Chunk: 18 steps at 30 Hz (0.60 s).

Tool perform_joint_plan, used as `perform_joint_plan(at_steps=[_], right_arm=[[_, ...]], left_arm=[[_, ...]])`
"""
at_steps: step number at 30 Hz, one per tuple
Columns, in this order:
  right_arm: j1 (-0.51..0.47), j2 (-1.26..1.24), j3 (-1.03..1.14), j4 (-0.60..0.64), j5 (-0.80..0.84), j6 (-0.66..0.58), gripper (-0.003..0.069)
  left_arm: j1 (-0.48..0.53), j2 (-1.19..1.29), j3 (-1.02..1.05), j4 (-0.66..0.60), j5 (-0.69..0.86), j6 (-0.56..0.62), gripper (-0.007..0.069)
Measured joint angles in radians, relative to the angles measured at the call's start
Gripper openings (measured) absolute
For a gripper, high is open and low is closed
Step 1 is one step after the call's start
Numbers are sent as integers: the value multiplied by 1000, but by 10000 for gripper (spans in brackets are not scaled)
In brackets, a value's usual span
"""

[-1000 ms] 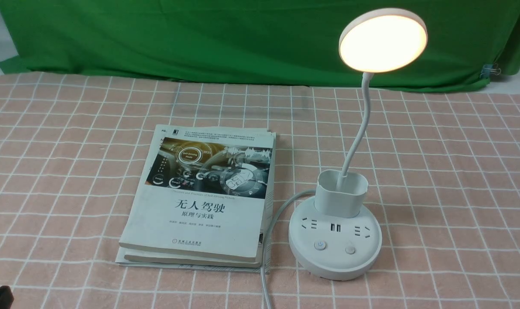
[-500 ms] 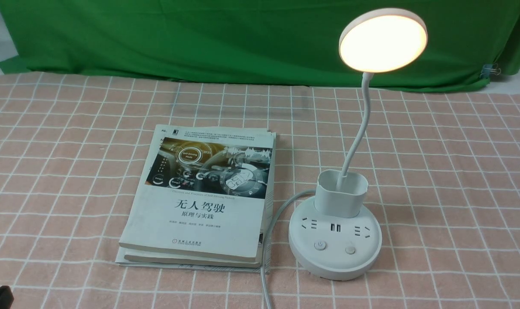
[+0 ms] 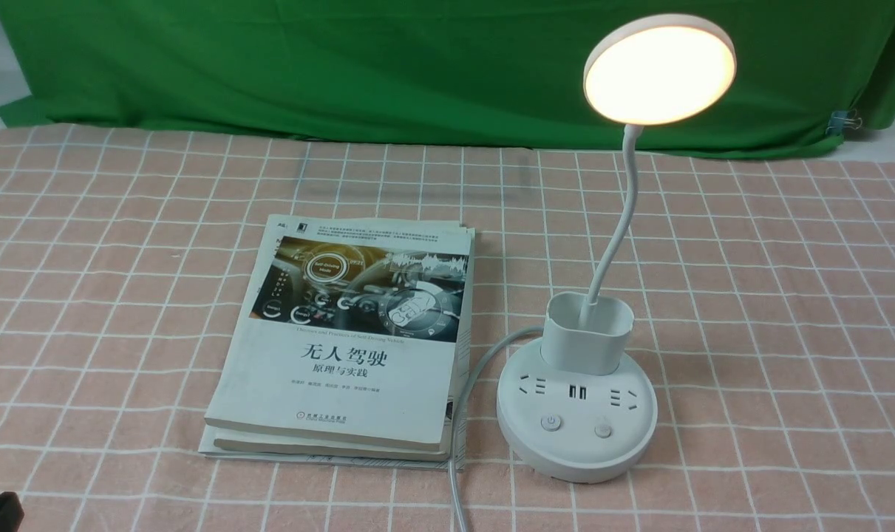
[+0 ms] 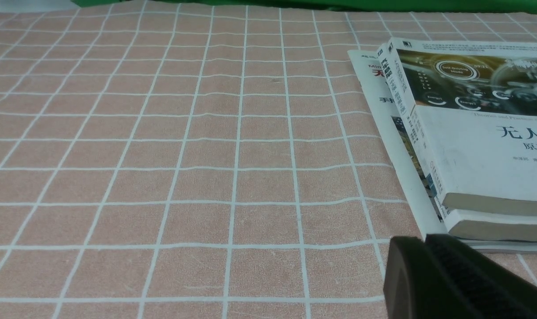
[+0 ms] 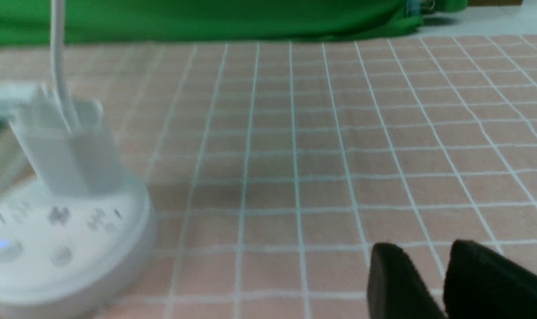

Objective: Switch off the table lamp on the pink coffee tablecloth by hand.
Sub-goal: 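Press the power button on the lamp base to turn the lamp off with the right gripper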

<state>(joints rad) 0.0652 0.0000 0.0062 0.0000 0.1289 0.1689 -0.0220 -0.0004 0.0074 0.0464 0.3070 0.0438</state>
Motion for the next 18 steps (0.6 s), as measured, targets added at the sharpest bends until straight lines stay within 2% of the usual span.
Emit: perform_joint_plan(at_steps=[3,5,9,13,16,18], right_arm=[[0,0,0,35,-121,192,240],[0,0,0,43,-204,273,240],[0,0,0,47,-309,314,240],[0,0,0,49,-344,333,240],[0,4,-4,50,-294,343,209],[5,61,-69,51,-146,295,154]], left_arm=[[0,0,0,0,0,0,6],[0,0,0,0,0,0,6],[0,0,0,0,0,0,6],[0,0,0,0,0,0,6],[0,0,0,0,1,0,6],[0,0,0,0,1,0,6]])
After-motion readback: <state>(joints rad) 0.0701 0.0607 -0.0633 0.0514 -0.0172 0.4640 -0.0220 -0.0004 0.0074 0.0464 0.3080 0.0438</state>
